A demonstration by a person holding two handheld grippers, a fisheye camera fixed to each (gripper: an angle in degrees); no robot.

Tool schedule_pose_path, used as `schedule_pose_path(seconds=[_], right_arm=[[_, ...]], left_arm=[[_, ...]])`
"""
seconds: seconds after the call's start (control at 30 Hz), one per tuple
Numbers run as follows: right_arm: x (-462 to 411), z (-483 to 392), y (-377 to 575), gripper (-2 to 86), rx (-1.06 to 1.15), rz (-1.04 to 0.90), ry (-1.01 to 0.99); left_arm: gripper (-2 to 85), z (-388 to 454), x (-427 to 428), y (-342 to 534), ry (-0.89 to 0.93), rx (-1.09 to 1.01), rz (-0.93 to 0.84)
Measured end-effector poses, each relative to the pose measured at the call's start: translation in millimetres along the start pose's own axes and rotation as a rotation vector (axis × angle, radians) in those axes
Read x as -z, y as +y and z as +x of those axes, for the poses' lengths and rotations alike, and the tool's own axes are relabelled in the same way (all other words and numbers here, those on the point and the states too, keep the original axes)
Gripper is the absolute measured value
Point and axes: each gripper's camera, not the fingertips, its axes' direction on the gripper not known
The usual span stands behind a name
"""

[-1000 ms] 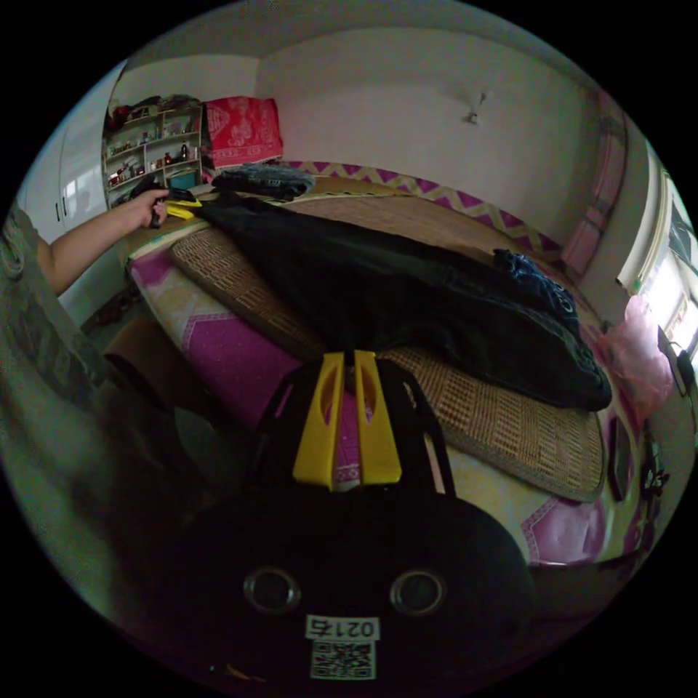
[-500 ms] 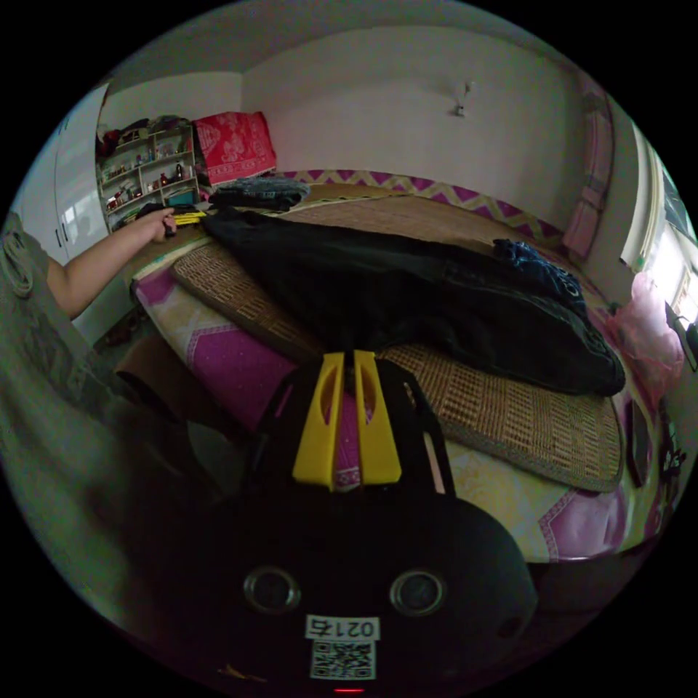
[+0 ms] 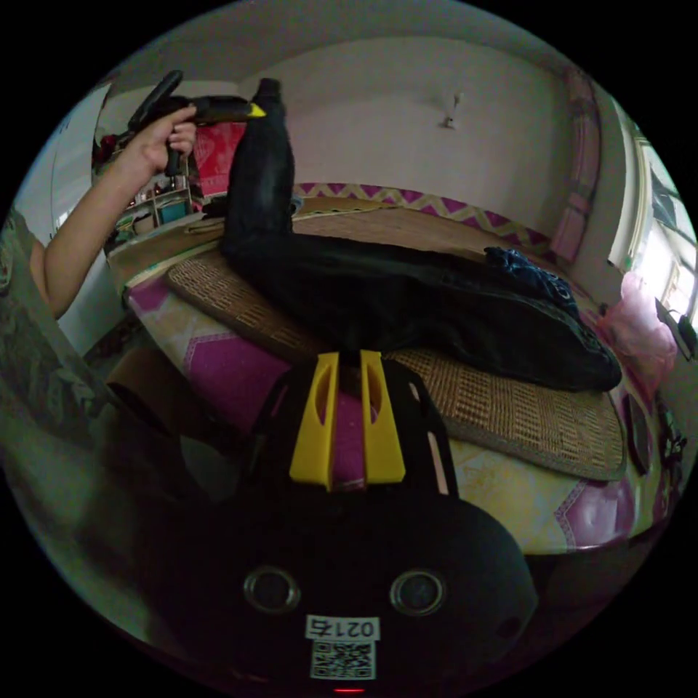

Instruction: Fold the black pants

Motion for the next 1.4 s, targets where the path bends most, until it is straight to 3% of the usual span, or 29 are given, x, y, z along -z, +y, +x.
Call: schedule_pose_path(seconds=[0.1,0.23,0.43,0.53,0.67,0.83,1.07,1.2,1.4], right_arm=[[4,6,-7,5.6,-0.030,0.007,0.000],[11,21,-16,5.6,-0.075,0.033,-0.028],[22,42,-32,5.3,-0.097,0.057,-0.058],[27,55,-45,6.5,-0.125,0.048,-0.078],[44,83,-65,8.9,-0.186,0.016,-0.186],[116,187,-70,10.4,-0.493,0.220,-0.051],[125,345,-67,14.8,-1.000,0.210,0.007],[94,394,-76,15.0,-1.208,0.211,-0.136],[54,425,-90,6.3,-1.403,0.268,-0.305]], left_arm=[[-0.9,95,-87,30,0.020,-0.112,-0.156],[-0.9,190,-218,114,-0.007,-0.262,-0.512],[-0.4,237,-210,144,-0.010,-0.288,-0.368],[1.0,247,-247,172,0.058,-0.313,-0.555],[1.6,245,-244,181,0.199,-0.272,-0.479],[0.1,235,-233,196,0.352,-0.318,-0.327],[-0.9,212,-209,212,0.499,-0.227,-0.217],[-0.9,191,-193,225,0.500,-0.195,-0.220],[-0.9,135,-164,244,0.472,-0.124,-0.227]])
